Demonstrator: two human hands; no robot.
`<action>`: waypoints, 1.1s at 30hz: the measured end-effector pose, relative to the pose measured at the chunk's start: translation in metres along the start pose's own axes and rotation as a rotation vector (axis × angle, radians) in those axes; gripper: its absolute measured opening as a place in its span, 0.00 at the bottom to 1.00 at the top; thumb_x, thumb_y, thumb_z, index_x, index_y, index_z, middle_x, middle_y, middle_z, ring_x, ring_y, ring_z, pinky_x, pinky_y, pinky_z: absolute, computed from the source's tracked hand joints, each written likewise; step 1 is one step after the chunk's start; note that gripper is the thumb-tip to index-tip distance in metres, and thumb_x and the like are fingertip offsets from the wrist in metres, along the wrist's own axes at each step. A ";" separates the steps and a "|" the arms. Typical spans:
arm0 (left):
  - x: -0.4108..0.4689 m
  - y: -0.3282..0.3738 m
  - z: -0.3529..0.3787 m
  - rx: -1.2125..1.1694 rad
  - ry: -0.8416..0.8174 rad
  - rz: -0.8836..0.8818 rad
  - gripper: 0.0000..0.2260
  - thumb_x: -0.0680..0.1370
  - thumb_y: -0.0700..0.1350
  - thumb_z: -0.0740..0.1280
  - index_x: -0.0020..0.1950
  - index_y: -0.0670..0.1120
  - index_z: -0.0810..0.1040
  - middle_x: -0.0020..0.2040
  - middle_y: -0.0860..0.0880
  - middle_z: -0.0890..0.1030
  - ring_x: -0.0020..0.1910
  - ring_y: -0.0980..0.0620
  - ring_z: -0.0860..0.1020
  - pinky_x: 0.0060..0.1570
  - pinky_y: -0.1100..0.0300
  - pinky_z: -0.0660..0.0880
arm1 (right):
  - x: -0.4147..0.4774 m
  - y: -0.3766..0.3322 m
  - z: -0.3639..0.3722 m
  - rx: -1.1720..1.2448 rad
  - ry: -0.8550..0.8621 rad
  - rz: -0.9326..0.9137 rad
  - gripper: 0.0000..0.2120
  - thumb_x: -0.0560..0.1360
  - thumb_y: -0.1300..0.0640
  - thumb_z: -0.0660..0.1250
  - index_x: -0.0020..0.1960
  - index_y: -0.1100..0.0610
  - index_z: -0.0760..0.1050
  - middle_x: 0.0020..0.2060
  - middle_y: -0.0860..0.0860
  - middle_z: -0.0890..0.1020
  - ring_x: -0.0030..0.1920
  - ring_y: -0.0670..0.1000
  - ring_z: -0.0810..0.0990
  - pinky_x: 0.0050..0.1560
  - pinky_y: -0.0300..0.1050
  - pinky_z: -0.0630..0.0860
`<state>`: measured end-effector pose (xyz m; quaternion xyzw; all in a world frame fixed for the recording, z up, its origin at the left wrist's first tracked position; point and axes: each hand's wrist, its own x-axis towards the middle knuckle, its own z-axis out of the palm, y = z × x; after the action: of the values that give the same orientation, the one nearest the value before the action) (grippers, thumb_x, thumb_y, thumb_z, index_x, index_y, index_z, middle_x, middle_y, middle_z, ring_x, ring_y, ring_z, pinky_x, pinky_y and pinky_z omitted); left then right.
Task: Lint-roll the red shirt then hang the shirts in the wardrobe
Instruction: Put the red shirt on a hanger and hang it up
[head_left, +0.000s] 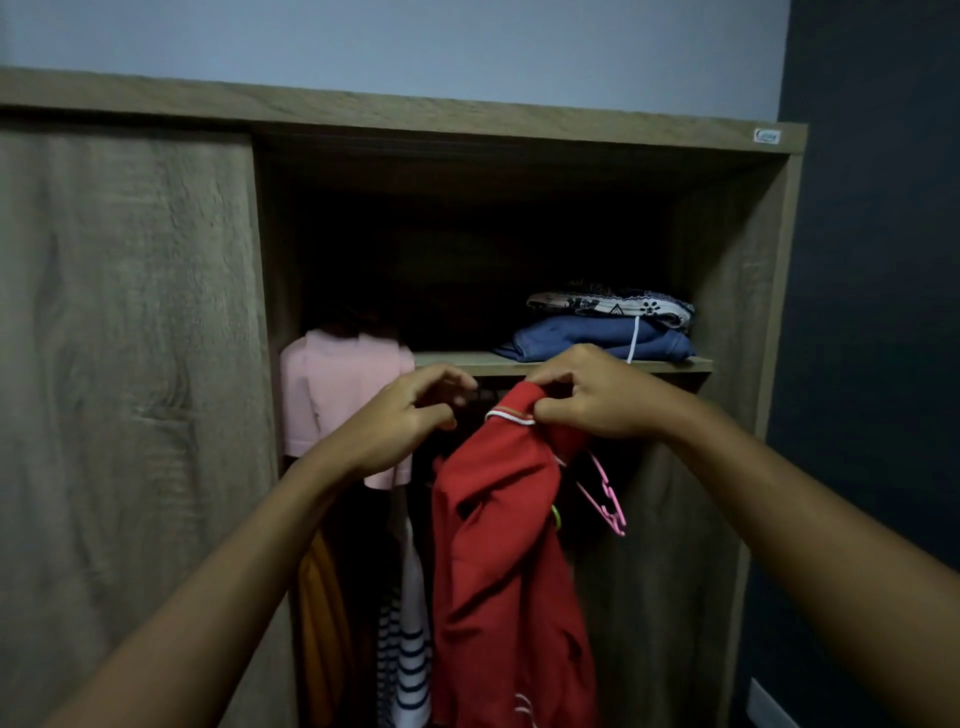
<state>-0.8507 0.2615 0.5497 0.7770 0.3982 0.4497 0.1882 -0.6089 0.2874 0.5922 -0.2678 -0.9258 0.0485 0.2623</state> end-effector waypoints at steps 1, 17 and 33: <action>0.000 0.002 0.002 0.005 -0.015 0.013 0.19 0.72 0.32 0.63 0.62 0.41 0.78 0.55 0.48 0.82 0.50 0.64 0.79 0.45 0.70 0.74 | 0.000 -0.003 -0.001 -0.008 -0.011 -0.016 0.07 0.69 0.55 0.65 0.39 0.44 0.79 0.36 0.45 0.84 0.37 0.42 0.81 0.40 0.48 0.78; 0.006 0.018 0.018 0.032 -0.193 0.077 0.15 0.74 0.26 0.62 0.48 0.43 0.81 0.43 0.50 0.83 0.43 0.55 0.80 0.45 0.59 0.77 | -0.004 0.016 -0.019 -0.170 0.212 -0.201 0.10 0.77 0.60 0.69 0.56 0.50 0.83 0.54 0.46 0.81 0.59 0.49 0.77 0.61 0.49 0.73; 0.010 0.042 0.049 0.568 0.007 0.666 0.07 0.79 0.43 0.69 0.55 0.46 0.83 0.55 0.49 0.78 0.51 0.52 0.74 0.52 0.61 0.70 | -0.006 0.031 0.011 0.214 -0.044 0.010 0.10 0.75 0.62 0.71 0.51 0.47 0.81 0.47 0.42 0.85 0.49 0.37 0.81 0.50 0.34 0.75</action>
<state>-0.7879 0.2468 0.5570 0.8824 0.2344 0.3611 -0.1898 -0.5958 0.3109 0.5733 -0.2418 -0.9195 0.1541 0.2689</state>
